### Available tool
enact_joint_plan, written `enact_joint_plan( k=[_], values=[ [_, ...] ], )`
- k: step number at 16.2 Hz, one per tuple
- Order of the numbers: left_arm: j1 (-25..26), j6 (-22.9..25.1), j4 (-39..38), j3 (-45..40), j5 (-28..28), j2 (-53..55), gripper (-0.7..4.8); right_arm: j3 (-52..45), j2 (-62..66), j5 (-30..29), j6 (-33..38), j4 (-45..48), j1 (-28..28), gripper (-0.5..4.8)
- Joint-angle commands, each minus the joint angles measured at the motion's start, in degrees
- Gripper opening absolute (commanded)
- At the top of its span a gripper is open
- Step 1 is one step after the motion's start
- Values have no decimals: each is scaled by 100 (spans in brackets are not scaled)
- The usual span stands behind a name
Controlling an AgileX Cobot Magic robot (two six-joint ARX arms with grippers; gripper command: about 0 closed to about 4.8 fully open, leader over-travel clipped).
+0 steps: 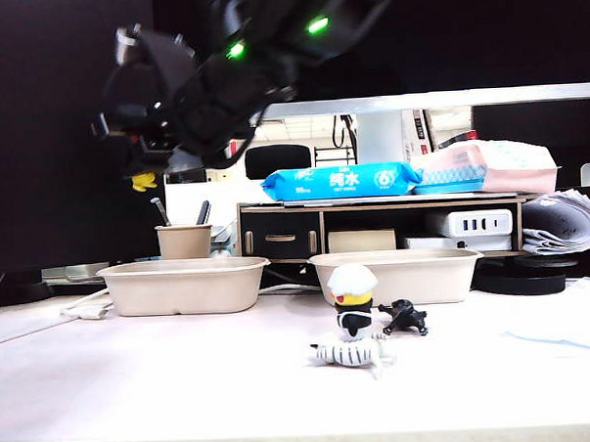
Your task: Put the dolls with similar sizes into the same paper box, while dolls with different sizes go into separate paper boxes.
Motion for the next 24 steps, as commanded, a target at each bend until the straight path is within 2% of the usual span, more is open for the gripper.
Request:
enact_joint_plan(
  k=[1,2,3,4,5,6,8,11,13,15,18,21,23,24],
  values=[
    [221,7,59,11,33,-55,-5,728,638,-24,24,-125,-138,149],
    [354,4,57,9,37,-55,-5,940,896,-22,26,-127,-192,149],
    [463,4,57,11,35,-55,-5,1078,1069,-22,50,-125,-247,198],
    [610,4,57,11,35,-55,-5,1196,1211,11,136,-125,-280,309],
    [706,4,57,11,35,-55,-5,1261,1279,17,269,-140,-323,344],
    [732,4,57,9,31,-55,-5,1285,1314,20,358,-146,-341,343],
    [345,4,63,17,11,81,-5,1296,1029,-4,522,-756,-367,343],
    [-610,4,59,15,11,793,-5,1292,468,-173,511,-2103,-426,345],
    [-1495,4,57,11,13,1355,-5,1252,26,-197,131,-3320,-466,393],
    [-2002,4,55,9,20,1574,-5,754,-509,-129,-153,-3729,-466,396],
    [-2061,4,61,9,116,1585,-5,-636,-1556,157,-151,-3615,-522,396],
    [-2068,4,59,9,118,1587,-5,-2065,-2455,212,-28,-3115,-555,402],
    [-2076,4,61,9,116,1587,-5,-2730,-2780,234,122,-2837,-560,405],
    [-2094,4,59,7,120,1585,-5,-3023,-2887,238,205,-2710,-560,423]
  ],
)
